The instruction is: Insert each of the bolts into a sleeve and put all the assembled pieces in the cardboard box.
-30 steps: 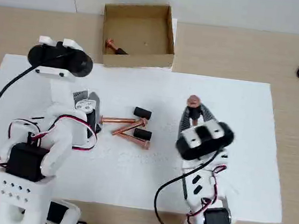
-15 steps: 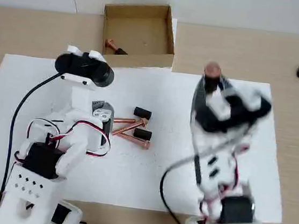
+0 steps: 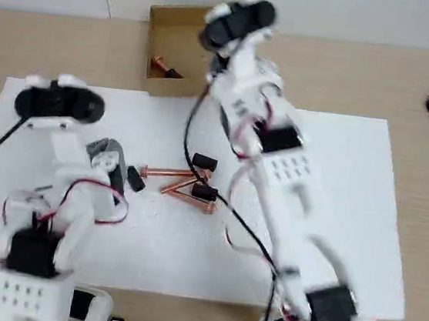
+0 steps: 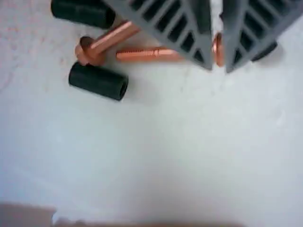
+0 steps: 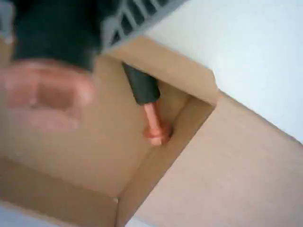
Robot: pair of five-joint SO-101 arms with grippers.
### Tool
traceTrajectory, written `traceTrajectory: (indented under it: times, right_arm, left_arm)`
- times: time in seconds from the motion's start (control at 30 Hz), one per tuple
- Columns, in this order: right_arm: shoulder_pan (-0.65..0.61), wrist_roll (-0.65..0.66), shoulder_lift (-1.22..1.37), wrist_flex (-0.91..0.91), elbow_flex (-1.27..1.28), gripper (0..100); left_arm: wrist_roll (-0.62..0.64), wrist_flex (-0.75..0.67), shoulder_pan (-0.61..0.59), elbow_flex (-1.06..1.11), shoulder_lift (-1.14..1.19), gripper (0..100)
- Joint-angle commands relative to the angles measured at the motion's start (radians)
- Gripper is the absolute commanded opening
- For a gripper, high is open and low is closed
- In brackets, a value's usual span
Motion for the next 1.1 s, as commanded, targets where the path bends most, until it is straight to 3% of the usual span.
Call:
traceTrajectory:
  times: [0.0,0.27,0.43,0.73,0.87,1.07]
  right_arm:
    - [-0.005,-0.008,0.173,-0.005,-0.301,0.4]
    - [0.012,-0.002,0.493,-0.005,-0.686,0.4]
    - [0.056,0.14,0.745,-0.007,-0.919,0.4]
    - [0.107,0.149,1.191,-0.005,-1.412,0.4]
    - [0.079,0.152,1.326,-0.005,-1.533,0.4]
    - [0.033,0.299,1.412,-0.007,-1.583,0.4]
  left_arm:
    - [0.005,-0.069,-0.014,0.068,-0.173,1]
    - [0.005,-0.092,-0.006,0.229,-0.41,1]
    - [0.005,-0.095,-0.006,0.249,-0.45,1]
    - [0.005,-0.097,-0.006,0.249,-0.453,1]
    - [0.005,-0.097,-0.006,0.249,-0.453,1]
    - [0.006,-0.097,-0.006,0.243,-0.453,1]
